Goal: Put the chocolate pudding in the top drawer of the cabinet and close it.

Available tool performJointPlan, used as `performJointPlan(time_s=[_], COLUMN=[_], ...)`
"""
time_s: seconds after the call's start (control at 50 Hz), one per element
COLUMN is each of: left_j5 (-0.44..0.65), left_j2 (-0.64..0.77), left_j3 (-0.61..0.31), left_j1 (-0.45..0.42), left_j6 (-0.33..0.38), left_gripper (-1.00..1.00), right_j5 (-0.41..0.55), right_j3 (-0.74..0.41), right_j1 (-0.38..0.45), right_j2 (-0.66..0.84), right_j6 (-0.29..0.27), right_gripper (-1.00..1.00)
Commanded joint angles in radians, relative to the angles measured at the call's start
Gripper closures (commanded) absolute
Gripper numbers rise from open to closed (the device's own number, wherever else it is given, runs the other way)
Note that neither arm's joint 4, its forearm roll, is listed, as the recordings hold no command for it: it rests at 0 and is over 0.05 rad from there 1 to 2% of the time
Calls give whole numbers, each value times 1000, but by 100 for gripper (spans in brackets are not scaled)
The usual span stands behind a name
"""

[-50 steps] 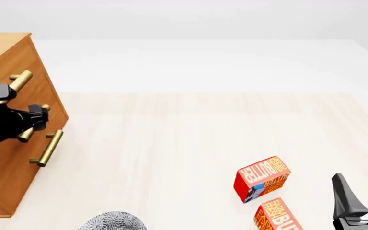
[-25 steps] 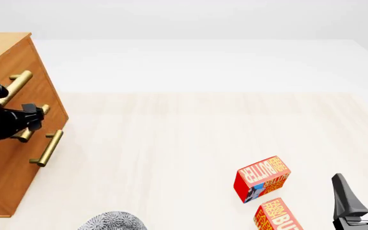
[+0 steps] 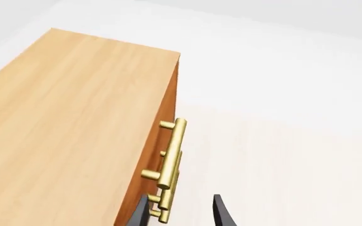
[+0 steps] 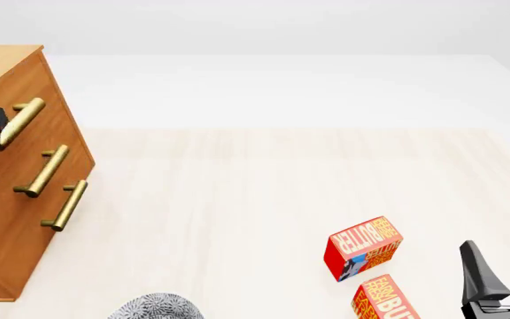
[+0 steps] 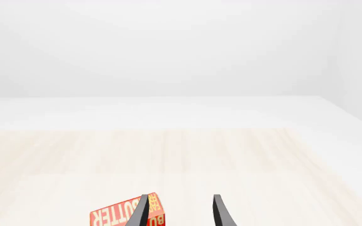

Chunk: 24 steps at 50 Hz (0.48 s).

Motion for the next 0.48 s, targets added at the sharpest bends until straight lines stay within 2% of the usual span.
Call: performJointPlan(time_s=[0.02,0.16,0.2,0.3,0.34,0.48], left_j5=[102,178,188,224,224,248], left_j2=[-108,-175,-193,-211,-240,-264], left_j3=[-85,-151,-172,-226,-247,-295], left_j1=[-57,-73,-53,-61,-19,-3], left_j6=[0,19,59,58,117,125], left_gripper=[-100,-100,-100,-100,-100,-100], right_j5=[0,0,0,0,0,0], right_j3=[0,0,0,0,0,0], right_j1=[0,0,0,0,0,0], right_j2=[0,0,0,0,0,0], right_j6=[0,0,0,0,0,0], right_gripper=[-100,-100,-100,-100,-100,-100])
